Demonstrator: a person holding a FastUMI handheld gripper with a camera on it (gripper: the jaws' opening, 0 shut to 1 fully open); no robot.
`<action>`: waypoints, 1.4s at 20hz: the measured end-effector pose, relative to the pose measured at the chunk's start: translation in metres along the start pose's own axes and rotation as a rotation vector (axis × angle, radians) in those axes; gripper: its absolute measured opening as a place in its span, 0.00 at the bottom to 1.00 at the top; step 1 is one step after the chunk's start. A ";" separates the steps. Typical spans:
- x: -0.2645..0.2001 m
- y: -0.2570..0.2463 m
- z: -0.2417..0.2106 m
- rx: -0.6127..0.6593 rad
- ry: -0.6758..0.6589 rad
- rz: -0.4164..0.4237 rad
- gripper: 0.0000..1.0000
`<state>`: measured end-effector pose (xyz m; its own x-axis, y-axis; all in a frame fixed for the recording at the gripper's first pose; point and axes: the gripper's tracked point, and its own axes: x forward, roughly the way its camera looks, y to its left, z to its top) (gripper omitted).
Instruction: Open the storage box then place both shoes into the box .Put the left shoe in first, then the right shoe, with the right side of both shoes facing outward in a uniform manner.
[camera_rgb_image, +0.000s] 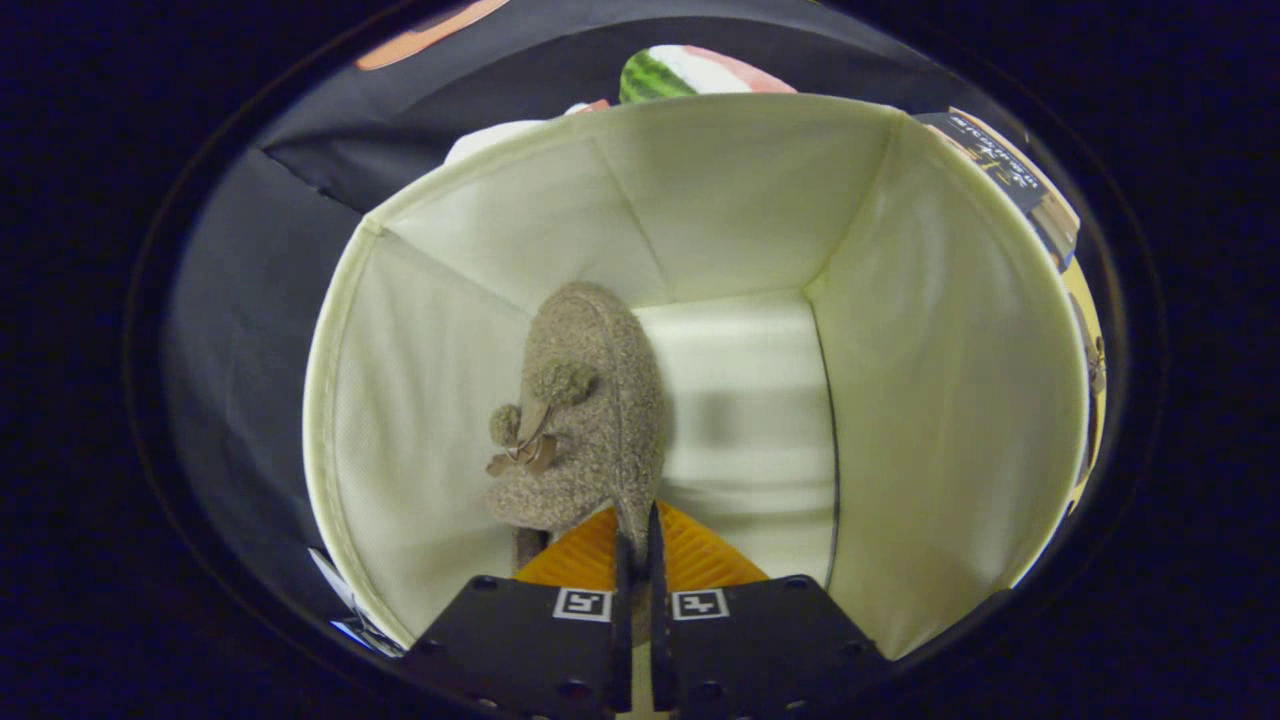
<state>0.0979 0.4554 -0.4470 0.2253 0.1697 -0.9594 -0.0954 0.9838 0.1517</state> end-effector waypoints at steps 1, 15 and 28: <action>0.001 0.001 0.000 -0.004 0.003 0.004 0.10; -0.142 0.010 -0.002 -0.118 -0.134 0.151 0.96; -0.207 -0.182 0.010 -0.131 -0.141 0.114 0.96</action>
<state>0.0786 0.2423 -0.2732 0.3387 0.2944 -0.8937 -0.2508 0.9437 0.2159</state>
